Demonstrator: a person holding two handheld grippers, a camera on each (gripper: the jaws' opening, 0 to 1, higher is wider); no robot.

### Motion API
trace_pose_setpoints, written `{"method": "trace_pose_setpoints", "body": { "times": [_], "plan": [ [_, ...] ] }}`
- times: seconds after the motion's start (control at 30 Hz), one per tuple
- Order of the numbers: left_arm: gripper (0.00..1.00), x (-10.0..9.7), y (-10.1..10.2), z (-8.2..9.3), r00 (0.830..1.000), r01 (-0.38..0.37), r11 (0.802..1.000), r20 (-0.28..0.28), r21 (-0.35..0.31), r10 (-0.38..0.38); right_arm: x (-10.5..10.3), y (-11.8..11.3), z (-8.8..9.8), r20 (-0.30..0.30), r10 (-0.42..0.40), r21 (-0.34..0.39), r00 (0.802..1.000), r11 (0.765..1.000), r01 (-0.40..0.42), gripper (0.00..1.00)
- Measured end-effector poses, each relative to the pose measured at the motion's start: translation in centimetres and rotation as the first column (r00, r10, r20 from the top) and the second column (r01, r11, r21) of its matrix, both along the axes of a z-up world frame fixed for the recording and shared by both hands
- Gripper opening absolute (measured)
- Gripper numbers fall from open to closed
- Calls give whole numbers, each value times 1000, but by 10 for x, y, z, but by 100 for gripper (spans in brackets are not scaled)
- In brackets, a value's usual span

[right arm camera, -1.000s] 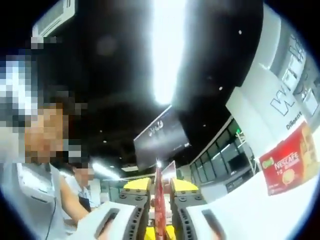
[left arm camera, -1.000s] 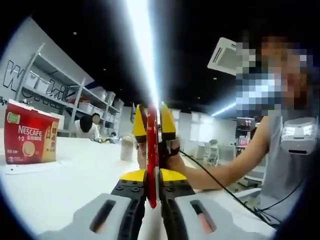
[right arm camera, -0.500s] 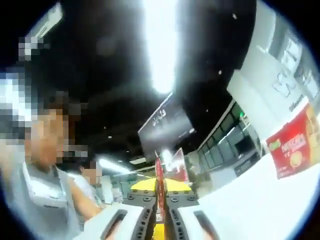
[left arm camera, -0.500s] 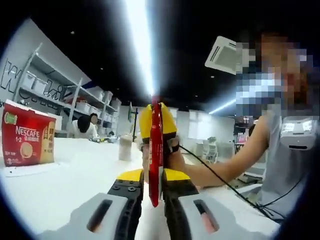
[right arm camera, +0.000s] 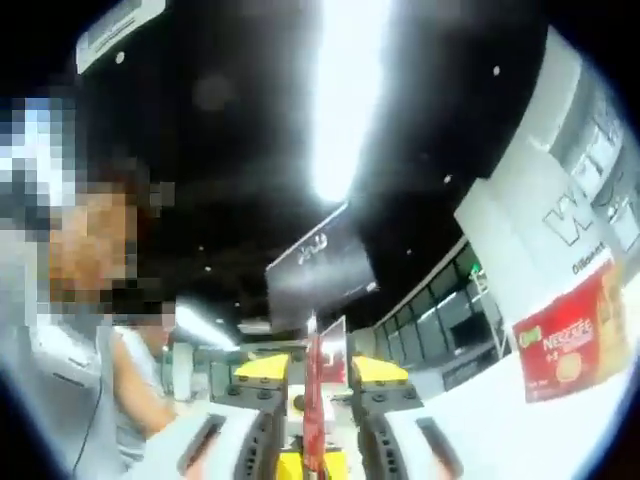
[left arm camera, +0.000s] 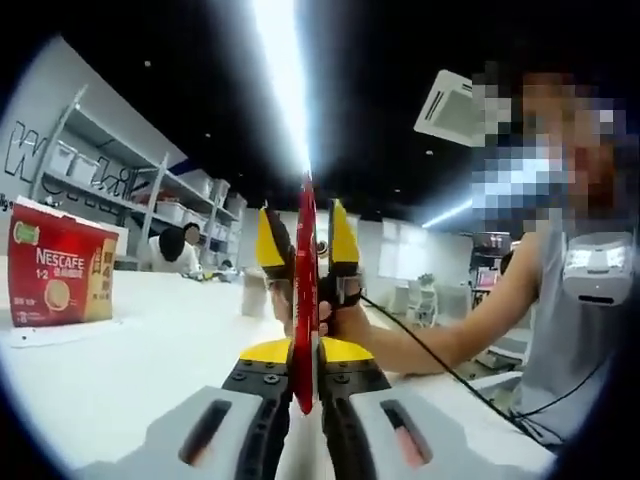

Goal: Tear open the coffee pouch, take out the coffee, and pour the coffee from the pouch into the cup

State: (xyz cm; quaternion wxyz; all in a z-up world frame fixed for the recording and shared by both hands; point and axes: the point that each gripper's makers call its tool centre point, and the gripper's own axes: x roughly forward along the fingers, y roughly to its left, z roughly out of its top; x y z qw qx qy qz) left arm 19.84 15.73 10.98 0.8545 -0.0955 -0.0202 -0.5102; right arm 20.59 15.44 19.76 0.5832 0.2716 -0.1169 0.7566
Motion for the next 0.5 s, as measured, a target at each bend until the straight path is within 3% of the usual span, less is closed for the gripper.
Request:
{"method": "trace_pose_setpoints", "body": {
  "times": [0.2, 0.27, 0.4, 0.5],
  "plan": [
    [12, 2, -3, -9, 1000, -3, 999, -19, 43, 4, 7, -2, 1, -5, -19, -4, 1000, 1000, 19, 19],
    [12, 1, -5, -11, 999, 8, 999, -37, 44, -6, 7, -1, -1, 3, -18, -15, 1000, 1000, 18, 7],
    [12, 0, -4, -10, 999, 8, 999, -44, 38, -7, 4, 0, 0, 11, -20, -32, 1000, 999, 20, 3],
    [12, 8, 2, -15, 998, -51, 994, -16, 101, 53, 2, 4, -6, -3, -19, -97, 1000, 995, 19, 2]
  ]
}}
